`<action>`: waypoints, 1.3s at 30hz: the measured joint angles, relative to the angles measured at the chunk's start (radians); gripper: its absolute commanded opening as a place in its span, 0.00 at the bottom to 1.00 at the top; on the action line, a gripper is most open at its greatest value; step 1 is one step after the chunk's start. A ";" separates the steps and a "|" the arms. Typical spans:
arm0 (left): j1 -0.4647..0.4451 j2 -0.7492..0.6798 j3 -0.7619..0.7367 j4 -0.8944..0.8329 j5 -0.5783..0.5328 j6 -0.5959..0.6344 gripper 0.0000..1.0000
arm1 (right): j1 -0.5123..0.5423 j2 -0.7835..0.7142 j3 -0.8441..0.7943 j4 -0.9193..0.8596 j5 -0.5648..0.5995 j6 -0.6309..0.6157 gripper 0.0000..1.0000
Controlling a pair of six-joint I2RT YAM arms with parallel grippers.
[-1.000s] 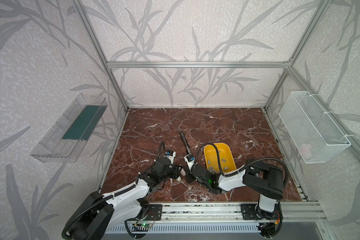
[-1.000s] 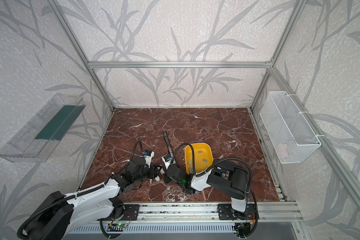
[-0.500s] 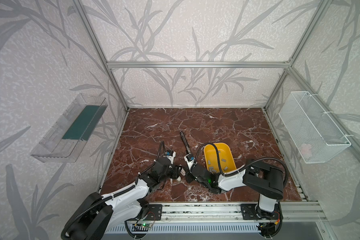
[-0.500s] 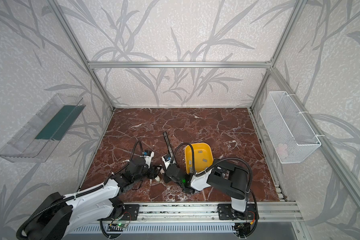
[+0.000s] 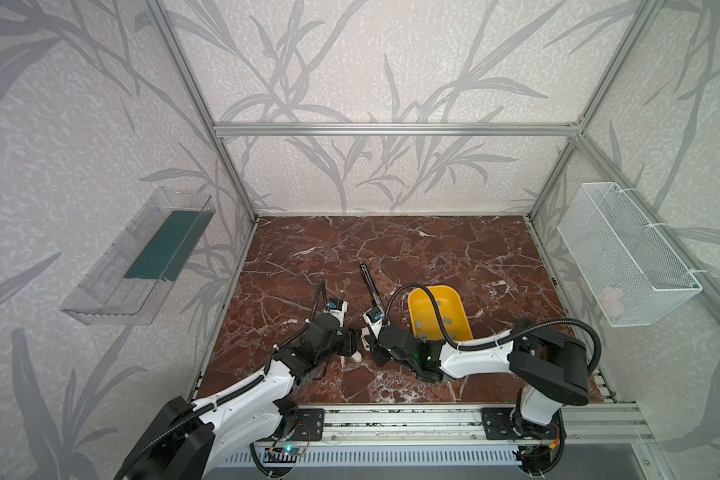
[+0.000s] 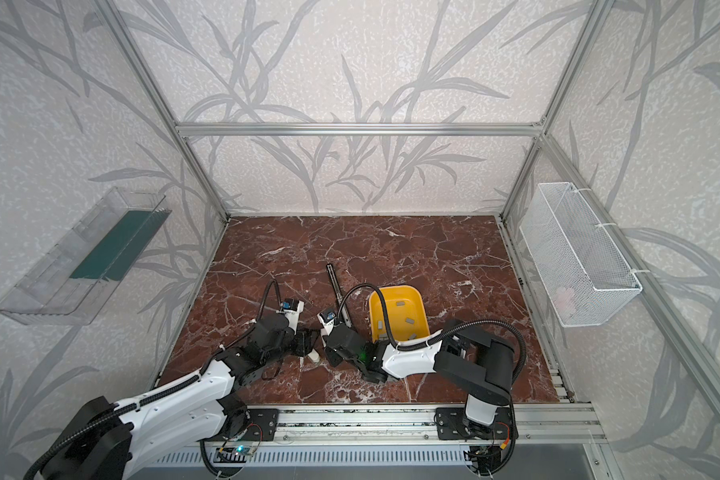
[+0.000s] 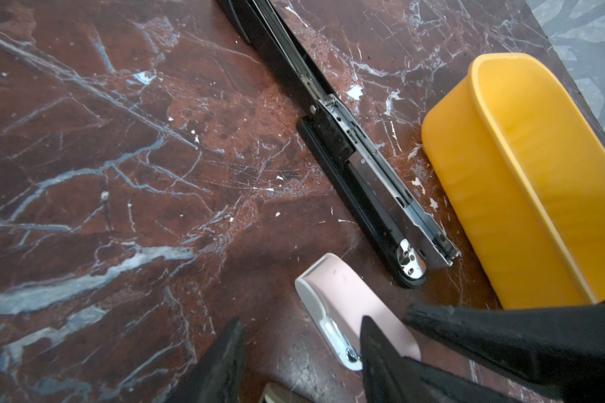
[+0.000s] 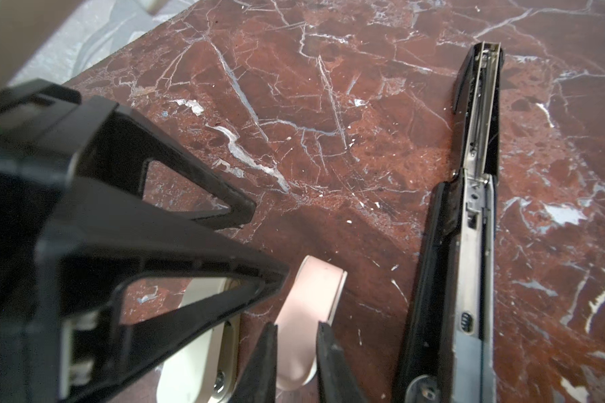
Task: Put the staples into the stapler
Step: 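Press the pink stapler top down with the right gripper to close it, then lift the right gripper up off the closed pink stapler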
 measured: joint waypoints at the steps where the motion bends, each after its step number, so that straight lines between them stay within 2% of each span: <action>1: 0.000 0.005 0.000 0.002 0.006 0.000 0.52 | 0.000 0.001 0.000 0.000 -0.003 0.002 0.20; 13: 0.000 0.004 -0.021 0.051 0.052 0.000 0.50 | 0.003 0.018 -0.003 0.016 -0.016 0.029 0.14; 21: 0.000 0.006 -0.030 0.071 0.069 0.000 0.50 | 0.005 0.067 -0.023 0.108 -0.003 0.057 0.12; 39: 0.003 0.119 -0.030 0.210 0.055 -0.002 0.47 | 0.005 0.126 -0.056 0.249 0.036 0.116 0.08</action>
